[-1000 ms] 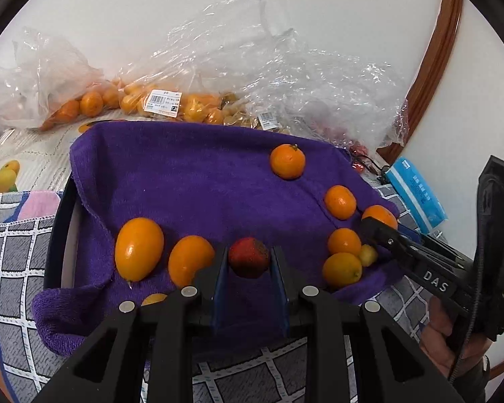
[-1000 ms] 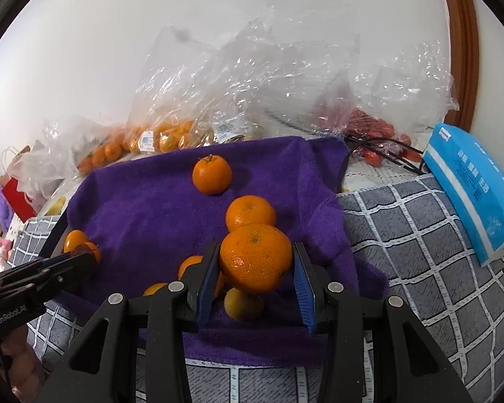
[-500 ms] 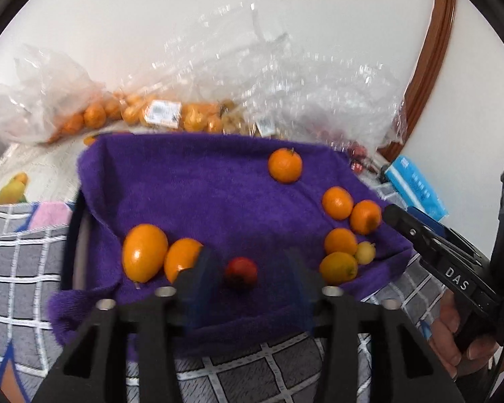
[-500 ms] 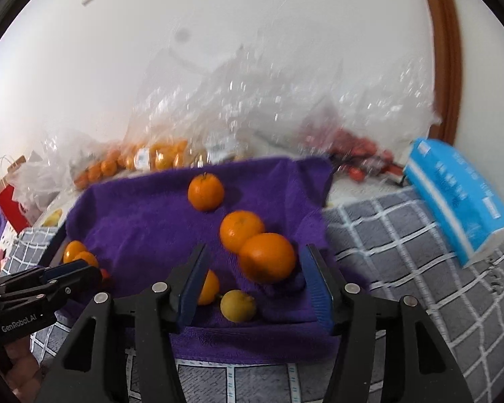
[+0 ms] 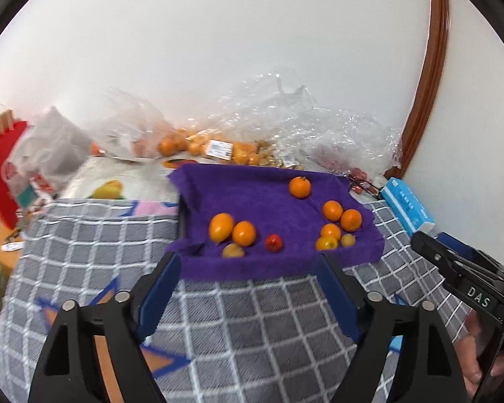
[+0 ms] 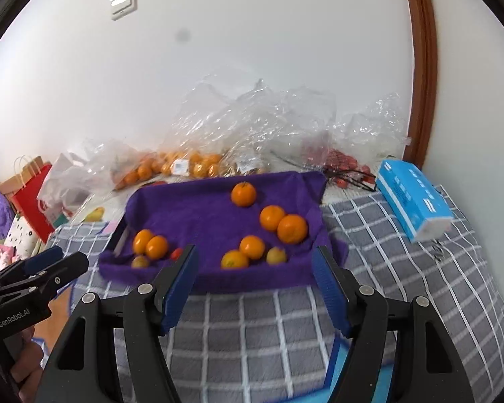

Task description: Organize fruits

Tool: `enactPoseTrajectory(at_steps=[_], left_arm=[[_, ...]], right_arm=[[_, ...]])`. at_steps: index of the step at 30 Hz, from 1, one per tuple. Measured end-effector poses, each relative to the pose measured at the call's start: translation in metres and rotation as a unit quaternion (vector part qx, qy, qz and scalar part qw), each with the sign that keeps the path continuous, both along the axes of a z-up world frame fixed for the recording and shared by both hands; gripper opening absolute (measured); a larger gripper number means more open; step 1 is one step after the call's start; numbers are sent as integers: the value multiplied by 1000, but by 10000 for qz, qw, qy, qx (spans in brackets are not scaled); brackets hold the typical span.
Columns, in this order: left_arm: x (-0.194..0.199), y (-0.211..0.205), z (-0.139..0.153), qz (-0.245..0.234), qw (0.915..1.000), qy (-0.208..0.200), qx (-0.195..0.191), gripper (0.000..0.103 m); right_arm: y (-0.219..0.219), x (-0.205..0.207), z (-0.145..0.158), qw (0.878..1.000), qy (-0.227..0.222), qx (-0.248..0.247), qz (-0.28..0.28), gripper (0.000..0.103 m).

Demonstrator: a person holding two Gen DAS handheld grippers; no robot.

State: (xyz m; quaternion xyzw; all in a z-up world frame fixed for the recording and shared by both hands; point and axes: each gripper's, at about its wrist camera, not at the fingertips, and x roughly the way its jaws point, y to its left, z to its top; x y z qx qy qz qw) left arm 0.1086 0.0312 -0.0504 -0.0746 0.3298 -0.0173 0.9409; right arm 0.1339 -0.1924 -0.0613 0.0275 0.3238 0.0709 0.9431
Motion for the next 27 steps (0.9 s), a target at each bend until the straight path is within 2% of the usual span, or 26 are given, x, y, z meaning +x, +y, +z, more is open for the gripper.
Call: enactPoseTrajectory(at_steps=[3,5,10,18,27], left_arm=[[-23,-2,11,102,9998,-92,159,90],[-35,-5,17,107,9996,-161,186,95],[-58,-9,26,118,9996,-208,115,100],[-78,-13,35,158,9993,-319,69,100],[-82,-19,39,196,9989,-358,211,100]], right_arm=[[0,-25,7,9999,-37,-87,-63,71],[0,-42,12,9998,-129,-138,-96,87],[-4,-75,26,9992,-372,-65,-88,101],[-13,-95,32,9994,-322,-36,-147,102],[-10,-103,37,9990,-377,-148,-181,102]])
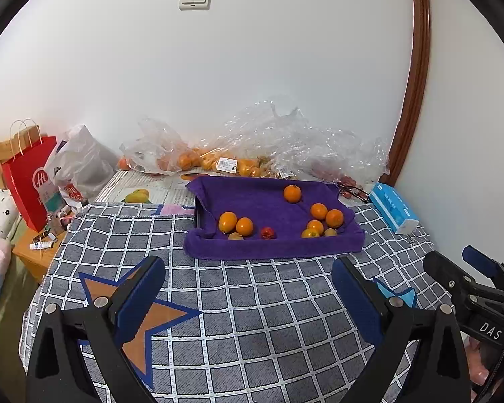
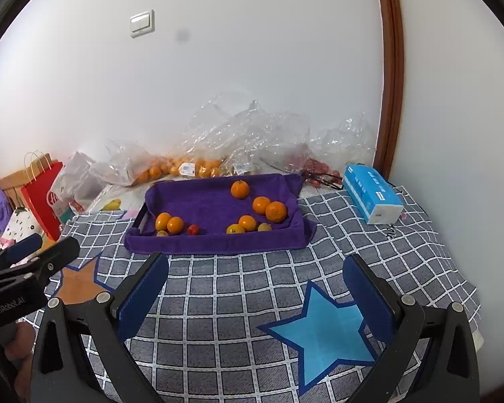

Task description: Organize fruits

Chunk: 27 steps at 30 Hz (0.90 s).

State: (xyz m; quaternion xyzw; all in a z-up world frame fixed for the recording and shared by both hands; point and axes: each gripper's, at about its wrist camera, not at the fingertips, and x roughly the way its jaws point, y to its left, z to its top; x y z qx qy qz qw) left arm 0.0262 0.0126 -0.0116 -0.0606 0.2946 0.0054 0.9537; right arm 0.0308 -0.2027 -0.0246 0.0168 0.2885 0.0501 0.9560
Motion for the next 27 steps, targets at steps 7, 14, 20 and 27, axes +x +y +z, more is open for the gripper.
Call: enactPoseTrajectory(at_steps=[7,14,20,27], left_arm=[[-1,-2,1,11,10000,-18,55,100],[-3,-3,4,20,9999,-51,132,100],[0,-1,2,45,9999,-5,104,100],[1,1,1,56,9999,-7,110,100]], right_arm=[[-2,-1,2,10000,-41,44,-34,102],[-2,-1,3,10000,-26,40,-38,102],[0,0,1,10000,-4,8,-44,102],[3,2,-2,10000,30,9,-35,102]])
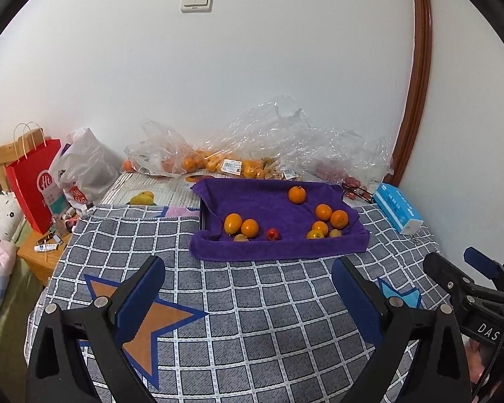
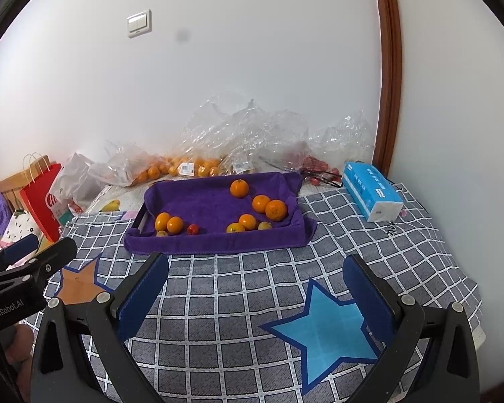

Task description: Organize fruits

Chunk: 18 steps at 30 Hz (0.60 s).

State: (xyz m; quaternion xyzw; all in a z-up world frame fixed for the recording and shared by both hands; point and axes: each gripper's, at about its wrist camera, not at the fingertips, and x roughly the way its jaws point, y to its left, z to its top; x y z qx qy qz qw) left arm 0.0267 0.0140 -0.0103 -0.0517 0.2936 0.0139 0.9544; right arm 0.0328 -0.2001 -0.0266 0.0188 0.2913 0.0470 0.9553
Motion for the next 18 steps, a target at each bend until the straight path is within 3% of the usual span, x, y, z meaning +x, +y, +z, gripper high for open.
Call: enactPoseTrajectory(at_steps=[18], left_arm=[[-4,-4,3,24,9999,-68,100,100]], right_arm=[[1,-1,0,10000,-12,-30,-61,102]])
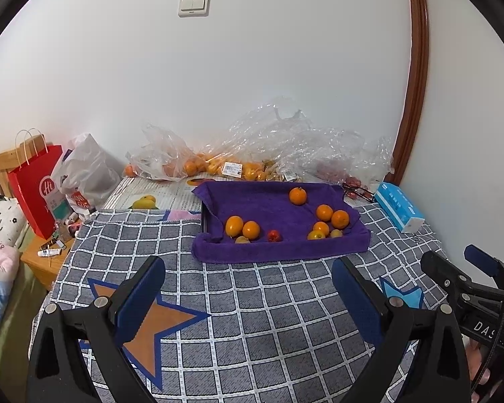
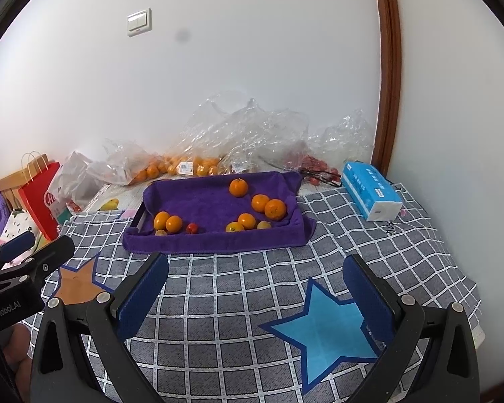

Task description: Organize fruits

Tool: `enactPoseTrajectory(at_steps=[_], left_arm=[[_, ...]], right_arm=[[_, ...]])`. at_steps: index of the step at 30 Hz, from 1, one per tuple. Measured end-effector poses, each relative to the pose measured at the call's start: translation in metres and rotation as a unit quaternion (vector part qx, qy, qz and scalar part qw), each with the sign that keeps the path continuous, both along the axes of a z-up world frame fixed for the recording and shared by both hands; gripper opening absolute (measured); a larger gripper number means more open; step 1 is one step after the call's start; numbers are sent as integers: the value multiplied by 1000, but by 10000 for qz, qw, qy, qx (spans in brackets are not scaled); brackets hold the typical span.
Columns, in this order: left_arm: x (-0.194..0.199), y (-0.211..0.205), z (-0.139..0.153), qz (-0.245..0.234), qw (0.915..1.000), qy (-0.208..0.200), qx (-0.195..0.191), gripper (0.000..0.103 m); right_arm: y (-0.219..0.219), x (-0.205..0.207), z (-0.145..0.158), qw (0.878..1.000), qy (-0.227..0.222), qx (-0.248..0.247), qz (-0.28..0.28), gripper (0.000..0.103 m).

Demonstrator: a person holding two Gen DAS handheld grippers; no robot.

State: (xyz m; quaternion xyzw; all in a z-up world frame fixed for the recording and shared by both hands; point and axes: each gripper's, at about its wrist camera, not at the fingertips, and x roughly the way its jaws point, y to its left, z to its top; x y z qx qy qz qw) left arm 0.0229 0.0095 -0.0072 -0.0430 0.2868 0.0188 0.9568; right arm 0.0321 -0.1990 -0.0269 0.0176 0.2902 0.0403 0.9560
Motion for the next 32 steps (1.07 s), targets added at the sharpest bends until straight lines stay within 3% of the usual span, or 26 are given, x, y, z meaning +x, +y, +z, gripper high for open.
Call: enactPoseTrajectory(at_steps=[32], left_arm=[[-4,1,0,11,9999,-84,70,100]], right_arm=[[1,-3,-3,10000,15,26,24,102]])
